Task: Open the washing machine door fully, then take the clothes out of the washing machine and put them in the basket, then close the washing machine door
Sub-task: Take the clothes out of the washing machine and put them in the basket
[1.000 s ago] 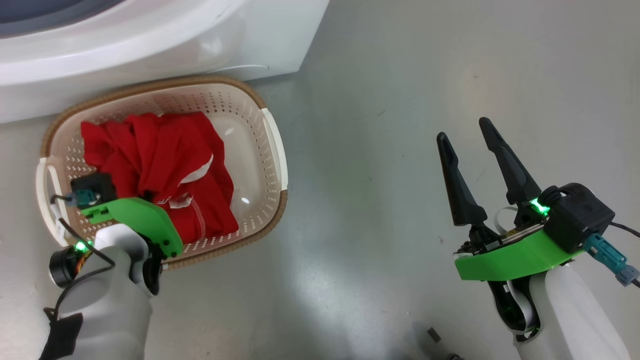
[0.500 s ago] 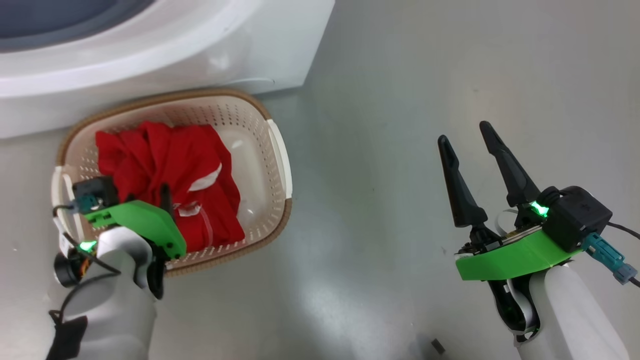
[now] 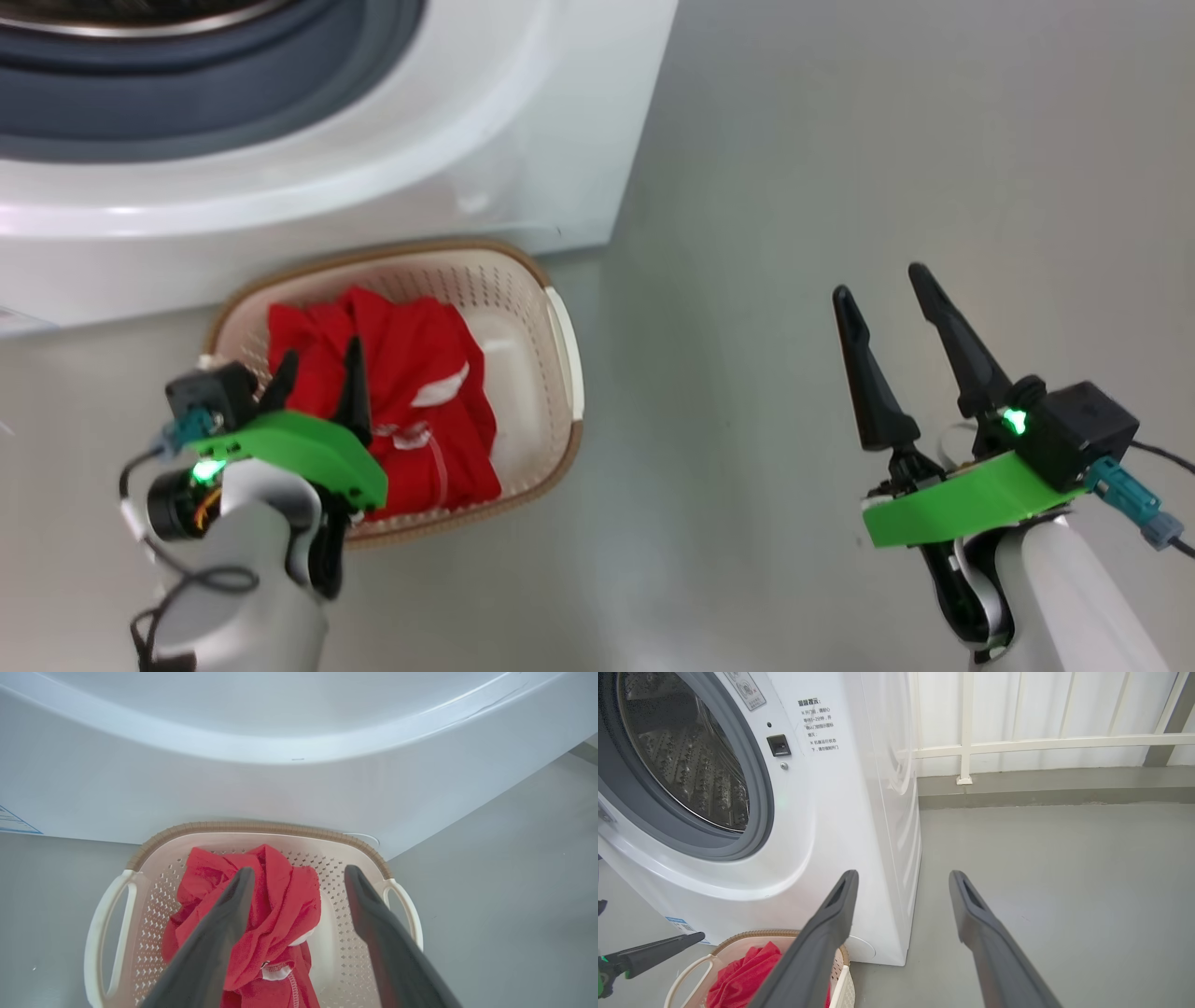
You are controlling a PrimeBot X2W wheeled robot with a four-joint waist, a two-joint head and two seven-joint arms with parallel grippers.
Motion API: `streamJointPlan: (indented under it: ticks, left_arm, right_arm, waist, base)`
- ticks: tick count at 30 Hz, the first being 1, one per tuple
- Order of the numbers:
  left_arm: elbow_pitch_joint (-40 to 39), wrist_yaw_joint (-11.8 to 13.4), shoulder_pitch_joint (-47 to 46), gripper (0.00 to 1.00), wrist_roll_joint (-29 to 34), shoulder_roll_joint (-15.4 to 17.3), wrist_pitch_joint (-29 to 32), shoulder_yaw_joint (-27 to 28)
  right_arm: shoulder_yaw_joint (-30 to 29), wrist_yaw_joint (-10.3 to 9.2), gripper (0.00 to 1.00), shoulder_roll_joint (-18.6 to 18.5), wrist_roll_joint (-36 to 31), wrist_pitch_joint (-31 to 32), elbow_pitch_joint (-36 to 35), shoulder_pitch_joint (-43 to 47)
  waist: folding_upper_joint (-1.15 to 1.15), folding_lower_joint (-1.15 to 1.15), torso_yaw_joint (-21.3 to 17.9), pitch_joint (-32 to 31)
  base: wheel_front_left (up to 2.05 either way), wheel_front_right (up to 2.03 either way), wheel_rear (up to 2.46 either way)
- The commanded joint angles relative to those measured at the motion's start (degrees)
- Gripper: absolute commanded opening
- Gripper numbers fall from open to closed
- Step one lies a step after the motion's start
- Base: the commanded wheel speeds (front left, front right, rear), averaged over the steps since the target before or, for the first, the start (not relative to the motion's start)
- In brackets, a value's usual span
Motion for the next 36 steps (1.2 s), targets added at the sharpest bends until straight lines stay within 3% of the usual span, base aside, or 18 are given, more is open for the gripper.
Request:
streamJointPlan:
  ticks: [1,12,18,23,28,36]
  left_arm:
    - [-6.05,-0.66,4.93,1.0,0.39,1.14,-0.68,2.06]
    - [-27.35,-1.55,19.13,1.0,2.47,0.82,-0.69,2.98]
    - [-34.13,0.68,23.7,1.0,2.23,0.8,-0.69,2.36]
    - [-42.04,2.77,27.35,1.0,5.78,0.79,-0.69,3.6]
    - [-50.89,3.67,31.54,1.0,8.01,0.79,-0.7,5.65]
    - [-55.44,4.44,37.72,1.0,10.0,0.79,-0.7,7.03]
  right_arm:
    - [0.73,0.28,1.0,-0.2,-0.99,-0.36,-0.82,1.63]
    - [-0.46,0.28,1.0,-0.2,-2.97,-0.36,1.03,3.54]
    - [-1.65,0.28,1.0,-0.2,-3.99,-0.36,2.08,4.87]
    - [-3.31,0.28,1.0,-0.2,-4.62,-0.36,2.99,5.99]
    - [-4.25,0.28,1.0,-0.2,-4.81,-0.36,3.66,7.14]
    - [-5.08,0.28,1.0,-0.2,-5.56,-0.36,3.97,9.57]
  waist:
    - [0.0,0.0,2.04,-4.86]
    - [0.0,0.0,3.66,-12.65]
    - [0.0,0.0,4.42,-16.52]
    - [0.0,0.0,4.83,-19.68]
    - [0.0,0.0,5.1,-22.24]
    - [0.0,0.0,5.07,-25.87]
  base:
    - [0.0,0.0,0.0]
    - [0.0,0.0,0.0]
    - [0.0,0.0,0.0]
    - [0.0,0.0,0.0]
    - [0.0,0.0,0.0]
    - [0.0,0.0,0.0]
